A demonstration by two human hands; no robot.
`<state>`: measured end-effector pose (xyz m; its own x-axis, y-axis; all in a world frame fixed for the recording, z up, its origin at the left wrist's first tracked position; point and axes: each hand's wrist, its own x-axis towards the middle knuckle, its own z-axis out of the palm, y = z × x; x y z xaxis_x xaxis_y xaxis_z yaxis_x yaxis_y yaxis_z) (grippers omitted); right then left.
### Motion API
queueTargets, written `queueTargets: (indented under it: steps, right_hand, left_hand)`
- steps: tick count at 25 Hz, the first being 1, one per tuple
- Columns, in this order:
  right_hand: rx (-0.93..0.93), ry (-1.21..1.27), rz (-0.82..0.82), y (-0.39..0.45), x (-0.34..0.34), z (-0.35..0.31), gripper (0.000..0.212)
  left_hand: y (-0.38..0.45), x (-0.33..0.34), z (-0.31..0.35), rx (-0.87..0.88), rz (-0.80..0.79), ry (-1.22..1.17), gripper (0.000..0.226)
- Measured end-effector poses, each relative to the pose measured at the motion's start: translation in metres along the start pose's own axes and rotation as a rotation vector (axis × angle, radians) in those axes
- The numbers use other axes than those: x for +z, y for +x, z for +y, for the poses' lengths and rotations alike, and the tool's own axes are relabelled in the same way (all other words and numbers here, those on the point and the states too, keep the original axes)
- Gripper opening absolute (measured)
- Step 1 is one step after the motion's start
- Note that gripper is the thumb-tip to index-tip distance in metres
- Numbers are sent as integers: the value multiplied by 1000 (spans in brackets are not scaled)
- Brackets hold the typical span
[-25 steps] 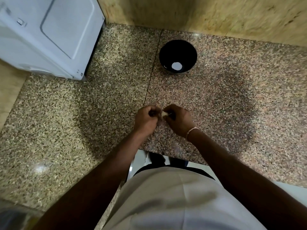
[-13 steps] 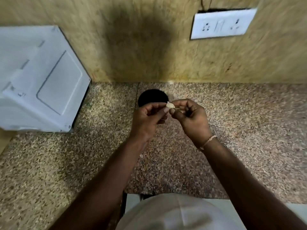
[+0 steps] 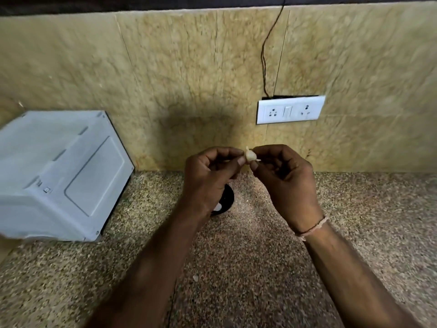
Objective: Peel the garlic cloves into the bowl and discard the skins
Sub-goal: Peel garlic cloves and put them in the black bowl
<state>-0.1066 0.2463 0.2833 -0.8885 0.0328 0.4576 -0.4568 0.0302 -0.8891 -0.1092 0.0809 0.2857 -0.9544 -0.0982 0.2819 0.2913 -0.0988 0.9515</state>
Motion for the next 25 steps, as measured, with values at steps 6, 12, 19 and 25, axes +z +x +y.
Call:
queueTargets:
  steps: [6, 12, 19, 25]
  right_hand:
    - [-121, -107, 13, 6, -2, -12, 23]
    - [-173, -121, 50, 17, -8, -15, 30]
    - [-203, -116, 52, 24, -11, -14, 32]
    - [-308, -199, 43, 23, -15, -11, 29]
  left_hand:
    - [6, 7, 20, 85, -31, 16, 9]
    - [9, 14, 30, 88, -40, -22, 11]
    - [12, 21, 38, 113, -33, 25, 9]
    - [14, 20, 40, 66, -45, 50, 8]
